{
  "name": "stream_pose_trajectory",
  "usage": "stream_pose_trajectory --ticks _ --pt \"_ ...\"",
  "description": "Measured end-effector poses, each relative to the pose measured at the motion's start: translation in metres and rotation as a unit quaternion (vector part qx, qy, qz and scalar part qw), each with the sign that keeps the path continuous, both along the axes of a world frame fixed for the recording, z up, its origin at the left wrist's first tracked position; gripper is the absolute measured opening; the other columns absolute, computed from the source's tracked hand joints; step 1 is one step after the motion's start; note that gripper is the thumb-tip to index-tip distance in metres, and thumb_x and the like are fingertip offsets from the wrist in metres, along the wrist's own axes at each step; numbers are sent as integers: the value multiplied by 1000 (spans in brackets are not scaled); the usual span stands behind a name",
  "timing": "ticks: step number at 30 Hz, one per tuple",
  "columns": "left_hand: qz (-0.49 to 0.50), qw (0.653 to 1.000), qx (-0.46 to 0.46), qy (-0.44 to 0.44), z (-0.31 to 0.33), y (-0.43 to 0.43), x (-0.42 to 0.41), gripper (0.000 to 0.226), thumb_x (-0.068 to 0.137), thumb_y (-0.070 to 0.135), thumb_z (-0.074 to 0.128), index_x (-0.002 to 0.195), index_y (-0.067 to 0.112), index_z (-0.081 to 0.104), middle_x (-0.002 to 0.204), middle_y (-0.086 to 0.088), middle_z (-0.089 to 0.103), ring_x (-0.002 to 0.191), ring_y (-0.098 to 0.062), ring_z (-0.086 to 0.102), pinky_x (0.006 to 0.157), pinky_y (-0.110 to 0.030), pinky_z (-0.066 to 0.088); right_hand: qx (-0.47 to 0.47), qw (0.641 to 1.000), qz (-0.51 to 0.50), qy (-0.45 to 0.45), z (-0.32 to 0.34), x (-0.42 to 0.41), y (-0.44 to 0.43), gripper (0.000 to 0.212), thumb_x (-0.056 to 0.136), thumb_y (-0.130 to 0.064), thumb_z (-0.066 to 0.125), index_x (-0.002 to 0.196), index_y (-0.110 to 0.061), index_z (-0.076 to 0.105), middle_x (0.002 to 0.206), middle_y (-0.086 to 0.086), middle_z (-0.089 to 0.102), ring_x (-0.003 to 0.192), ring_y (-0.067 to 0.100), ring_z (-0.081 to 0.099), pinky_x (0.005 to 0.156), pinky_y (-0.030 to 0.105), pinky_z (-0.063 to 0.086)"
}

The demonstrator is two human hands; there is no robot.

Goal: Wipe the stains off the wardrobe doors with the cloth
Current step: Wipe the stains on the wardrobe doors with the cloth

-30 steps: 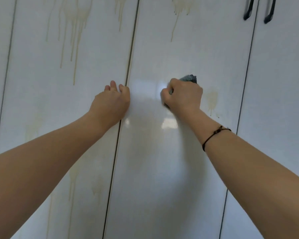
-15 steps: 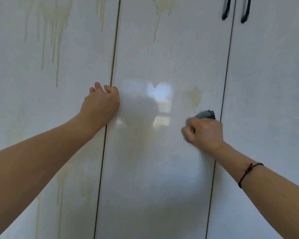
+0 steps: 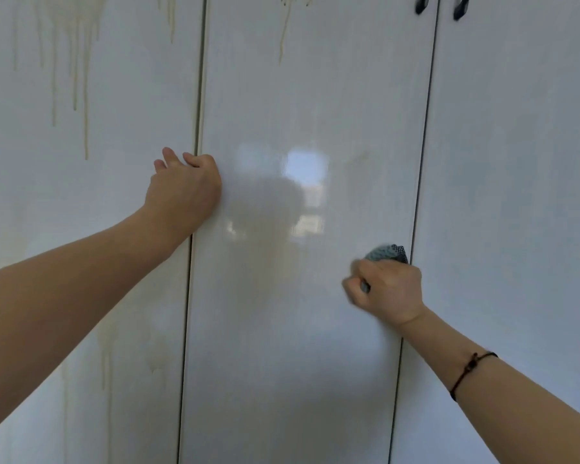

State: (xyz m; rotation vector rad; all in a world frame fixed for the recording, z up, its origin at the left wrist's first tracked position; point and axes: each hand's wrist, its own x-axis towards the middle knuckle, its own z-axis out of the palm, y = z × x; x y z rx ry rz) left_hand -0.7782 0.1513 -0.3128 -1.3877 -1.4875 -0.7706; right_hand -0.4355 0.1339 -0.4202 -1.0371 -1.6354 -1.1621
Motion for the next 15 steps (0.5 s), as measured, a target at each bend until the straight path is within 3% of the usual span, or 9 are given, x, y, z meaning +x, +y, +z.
stream_pose_trajectory --ticks 2,4,6,8,11,15 --pt "18 1000 1 9 1 -1 0 36 73 -20 63 108 -21 56 91 -54 56 82 -59 66 50 -55 56 18 999 -35 30 29 10 -2 27 80 -30 55 56 -19 49 45 -5 43 41 20 46 45 19 25" --pt "25 999 15 15 -1 5 -2 34 70 -16 67 103 -17 60 88 -50 60 77 -53 69 45 -49 55 25 989 -89 119 82 2 2 28 84 -36 52 60 -20 48 47 -6 40 46 24 45 52 21 17" --pt "22 1000 19 6 -3 12 -4 33 73 -16 65 105 -17 59 92 -52 58 79 -56 68 45 -51 55 40 970 -87 225 141 -16 4 26 89 -34 51 68 -20 48 52 -7 37 55 25 44 52 26 13" --pt "22 999 27 0 -2 17 -3 32 78 -20 60 109 -20 55 98 -56 53 82 -63 64 46 -56 53 49 961 -73 264 178 -37 6 24 91 -34 50 73 -18 49 56 -6 38 61 25 45 50 27 14" --pt "23 999 43 0 -2 17 -1 29 82 -21 53 111 -21 52 102 -58 51 85 -65 62 48 -59 53 33 979 -66 190 159 -64 17 23 88 -35 54 70 -21 51 56 -4 43 54 23 43 51 25 15" --pt "40 998 39 1 -1 12 -1 31 78 -19 58 109 -21 53 96 -57 53 82 -62 65 48 -56 54 25 999 -8 39 53 -53 23 28 78 -29 57 56 -17 45 44 -3 40 40 21 38 46 19 23"
